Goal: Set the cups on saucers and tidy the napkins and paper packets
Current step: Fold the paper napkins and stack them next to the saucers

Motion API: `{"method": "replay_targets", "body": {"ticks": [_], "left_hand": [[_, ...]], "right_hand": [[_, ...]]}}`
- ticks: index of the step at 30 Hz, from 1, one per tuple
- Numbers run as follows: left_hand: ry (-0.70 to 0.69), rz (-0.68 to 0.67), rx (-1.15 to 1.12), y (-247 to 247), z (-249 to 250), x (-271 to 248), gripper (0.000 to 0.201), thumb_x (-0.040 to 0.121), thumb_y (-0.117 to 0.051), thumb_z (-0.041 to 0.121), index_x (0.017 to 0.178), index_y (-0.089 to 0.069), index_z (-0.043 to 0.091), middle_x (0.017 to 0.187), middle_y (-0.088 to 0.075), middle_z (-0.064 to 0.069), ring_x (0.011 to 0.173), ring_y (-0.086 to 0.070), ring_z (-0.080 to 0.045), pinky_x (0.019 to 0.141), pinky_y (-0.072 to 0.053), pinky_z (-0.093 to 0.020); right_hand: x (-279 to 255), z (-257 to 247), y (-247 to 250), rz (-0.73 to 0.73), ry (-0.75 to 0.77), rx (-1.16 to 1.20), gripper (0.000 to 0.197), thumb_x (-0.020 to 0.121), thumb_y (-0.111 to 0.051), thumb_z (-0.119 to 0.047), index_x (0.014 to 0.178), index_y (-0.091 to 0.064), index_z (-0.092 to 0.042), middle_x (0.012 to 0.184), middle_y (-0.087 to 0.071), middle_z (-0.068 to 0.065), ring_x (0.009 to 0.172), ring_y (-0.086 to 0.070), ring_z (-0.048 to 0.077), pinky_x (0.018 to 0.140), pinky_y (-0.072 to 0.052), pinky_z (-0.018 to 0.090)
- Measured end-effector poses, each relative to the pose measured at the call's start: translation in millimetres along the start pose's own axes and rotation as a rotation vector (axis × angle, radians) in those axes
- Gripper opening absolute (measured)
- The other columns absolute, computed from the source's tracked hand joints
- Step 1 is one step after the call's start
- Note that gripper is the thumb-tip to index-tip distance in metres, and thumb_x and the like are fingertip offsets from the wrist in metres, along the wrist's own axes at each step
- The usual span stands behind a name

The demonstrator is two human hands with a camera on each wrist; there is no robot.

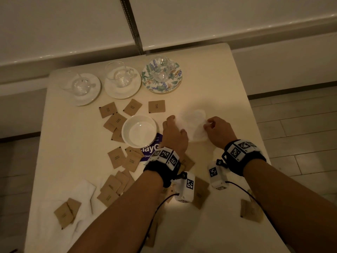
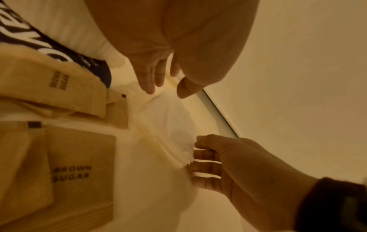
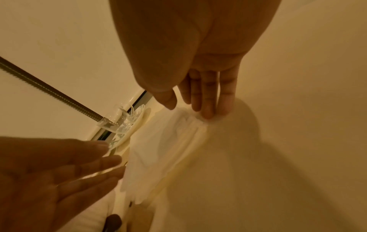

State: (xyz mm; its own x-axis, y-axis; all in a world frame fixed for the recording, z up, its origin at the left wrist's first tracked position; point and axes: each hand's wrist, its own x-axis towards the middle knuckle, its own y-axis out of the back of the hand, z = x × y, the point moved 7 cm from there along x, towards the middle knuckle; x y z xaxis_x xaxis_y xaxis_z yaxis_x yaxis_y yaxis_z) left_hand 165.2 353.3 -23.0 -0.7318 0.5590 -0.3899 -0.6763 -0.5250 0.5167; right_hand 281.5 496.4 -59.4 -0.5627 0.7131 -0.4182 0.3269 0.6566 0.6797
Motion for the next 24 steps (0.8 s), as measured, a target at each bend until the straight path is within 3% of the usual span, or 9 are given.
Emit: {"method": "replay_targets", "body": {"ticks": [2,4,7,9,11,14,17,21,24], "left_hand": [[-0.083,0.016,0.005,10,7,-16,0.055,0.094,-0.053,0.009,0.145,-0.031,0.011,0.144,-0.036,-0.007,0.128,-0.043,-0.02,0.105,-0.035,-0.026],[-0.165,0.003,-0.029,21,9,-35,0.05,0.094,-0.055,0.009,0.141,-0.039,0.012,0.138,-0.044,-0.005,0.12,-0.049,-0.015,0.103,-0.04,-0.027],[-0.184,-0.021,-0.092,51,-11,-63,0.024,0.092,-0.058,0.011,0.113,-0.058,0.022,0.106,-0.063,0.005,0.09,-0.059,-0.001,0.08,-0.049,-0.018],[-0.156,-0.029,-0.046,77,-36,-80,0.02,0.091,-0.059,0.013,0.095,-0.06,0.032,0.089,-0.065,0.013,0.077,-0.059,0.001,0.068,-0.044,-0.009],[-0.123,-0.054,0.036,104,-63,-99,0.019,0.091,-0.061,0.014,0.091,-0.059,0.033,0.085,-0.063,0.014,0.074,-0.059,-0.001,0.067,-0.045,-0.014],[-0.046,-0.08,0.163,149,-113,-124,0.014,0.089,-0.065,0.016,0.098,-0.06,0.025,0.101,-0.063,0.004,0.091,-0.062,-0.017,0.077,-0.047,-0.028],[0.032,-0.022,0.437,204,-167,-137,0.033,0.083,-0.071,0.025,0.115,-0.06,0.025,0.123,-0.053,-0.003,0.113,-0.053,-0.024,0.092,-0.041,-0.033],[0.266,0.119,0.531,271,-237,-150,0.076,0.072,-0.076,0.046,0.138,-0.041,0.035,0.148,-0.028,-0.005,0.135,-0.034,-0.031,0.108,-0.034,-0.047],[0.402,0.031,0.472,287,-285,-158,0.105,0.065,-0.078,0.061,0.149,-0.019,0.04,0.155,-0.008,-0.005,0.143,-0.014,-0.034,0.112,-0.028,-0.055]], "right_hand": [[-7,-5,6,0.075,0.006,0.027,0.039,0.096,-0.058,-0.031,0.128,-0.054,-0.01,0.114,-0.062,0.01,0.104,-0.058,0.026,0.083,-0.042,0.031],[-19,-19,13,0.161,0.054,0.061,0.036,0.093,-0.061,-0.028,0.125,-0.054,-0.012,0.111,-0.06,0.009,0.096,-0.057,0.022,0.081,-0.044,0.032],[-46,-54,9,0.208,0.183,0.112,0.023,0.091,-0.062,-0.022,0.112,-0.057,-0.015,0.098,-0.06,0.004,0.084,-0.057,0.019,0.078,-0.049,0.036],[-68,-80,-3,0.177,0.278,0.126,0.016,0.09,-0.062,-0.018,0.105,-0.057,-0.018,0.089,-0.059,-0.001,0.073,-0.055,0.014,0.07,-0.047,0.03],[-94,-106,-23,0.094,0.354,0.149,0.014,0.089,-0.063,-0.016,0.101,-0.057,-0.02,0.082,-0.058,-0.007,0.069,-0.053,0.007,0.064,-0.044,0.022],[-141,-138,-72,-0.098,0.451,0.095,0.012,0.088,-0.064,-0.016,0.099,-0.06,-0.02,0.083,-0.059,-0.009,0.074,-0.055,0.008,0.064,-0.041,0.016],[-190,-156,-137,-0.38,0.51,-0.099,0.018,0.089,-0.063,-0.027,0.105,-0.056,-0.026,0.091,-0.054,-0.015,0.082,-0.055,0.01,0.068,-0.041,0.017],[-245,-164,-219,-0.579,0.604,-0.37,0.077,0.081,-0.07,-0.049,0.142,-0.028,-0.03,0.143,-0.036,-0.002,0.114,-0.052,0.023,0.093,-0.048,0.035],[-273,-173,-267,-0.649,0.732,-0.538,0.113,0.07,-0.078,-0.055,0.151,-0.003,-0.035,0.159,-0.013,0.005,0.142,-0.021,0.031,0.113,-0.025,0.047]]}}
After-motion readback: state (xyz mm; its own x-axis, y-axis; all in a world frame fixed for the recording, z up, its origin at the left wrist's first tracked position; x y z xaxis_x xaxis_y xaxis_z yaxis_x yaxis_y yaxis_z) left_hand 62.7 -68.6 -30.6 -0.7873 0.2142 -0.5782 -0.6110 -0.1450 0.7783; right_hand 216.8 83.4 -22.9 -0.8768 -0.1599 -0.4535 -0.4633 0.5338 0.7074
